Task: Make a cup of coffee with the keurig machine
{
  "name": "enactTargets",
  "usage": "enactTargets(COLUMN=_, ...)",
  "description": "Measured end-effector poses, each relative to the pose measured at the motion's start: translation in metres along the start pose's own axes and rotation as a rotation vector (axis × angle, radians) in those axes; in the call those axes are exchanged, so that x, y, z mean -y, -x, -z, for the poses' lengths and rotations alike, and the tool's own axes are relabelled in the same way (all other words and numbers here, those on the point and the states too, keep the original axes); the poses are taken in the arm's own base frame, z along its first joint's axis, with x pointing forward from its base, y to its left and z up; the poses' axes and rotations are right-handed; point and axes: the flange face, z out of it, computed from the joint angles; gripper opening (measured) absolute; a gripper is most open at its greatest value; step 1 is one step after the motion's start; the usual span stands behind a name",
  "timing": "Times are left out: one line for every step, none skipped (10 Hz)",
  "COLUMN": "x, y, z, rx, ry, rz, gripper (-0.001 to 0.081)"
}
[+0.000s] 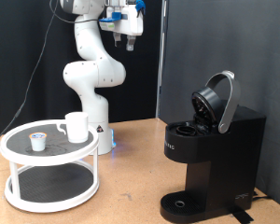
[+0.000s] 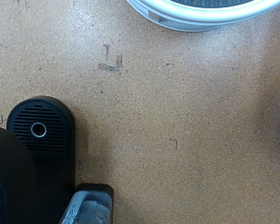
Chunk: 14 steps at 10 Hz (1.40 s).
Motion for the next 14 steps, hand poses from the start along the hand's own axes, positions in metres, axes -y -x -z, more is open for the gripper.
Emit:
enactTargets(x=0.004, y=-0.005, z=0.001, rx=0.008, ry=0.005, rz=0.002, gripper=0.0735)
enactTargets(x=0.012, y=-0.015, z=0.002, rx=0.020, ry=0.010, rz=-0.001, gripper=0.0735)
enactTargets(x=0.021, y=-0.028, z=0.004, rx=0.027, ry=0.008, rz=-0.002, gripper=0.0735)
enactTargets(x=0.028, y=-0.043, z=0.005, rx=0.030, ry=0.012, rz=0.002, gripper=0.0735)
enactTargets(x=0.036, y=-0.058, z=0.005, rx=0.030, ry=0.016, rz=0.007, gripper=0.0735)
enactTargets(x=0.042, y=-0.073, z=0.006, rx=0.031, ry=0.017, rz=0.013, gripper=0.0735)
enactTargets(x=0.048, y=-0.088, z=0.007, rx=0.036, ry=0.019, rz=0.008, gripper=0.0735)
enactTargets(x=0.050, y=-0.096, z=0.008, rx=0.044, ry=0.020, rz=0.010, gripper=0.0735)
enactTargets(x=0.050, y=-0.095, z=0.007, rx=0.043, ry=0.021, rz=0.011, gripper=0.0735)
enactTargets(x=0.051, y=-0.096, z=0.007, rx=0.042, ry=0.022, rz=0.012, gripper=0.0735)
enactTargets(x=0.055, y=-0.101, z=0.006, rx=0.038, ry=0.019, rz=0.014, gripper=0.0735)
enactTargets(x=0.062, y=-0.111, z=0.003, rx=0.033, ry=0.016, rz=0.020, gripper=0.0735)
enactTargets(x=0.072, y=-0.124, z=0.000, rx=0.025, ry=0.014, rz=0.026, gripper=0.0735)
enactTargets(x=0.081, y=-0.138, z=-0.004, rx=0.013, ry=0.016, rz=0.029, gripper=0.0735)
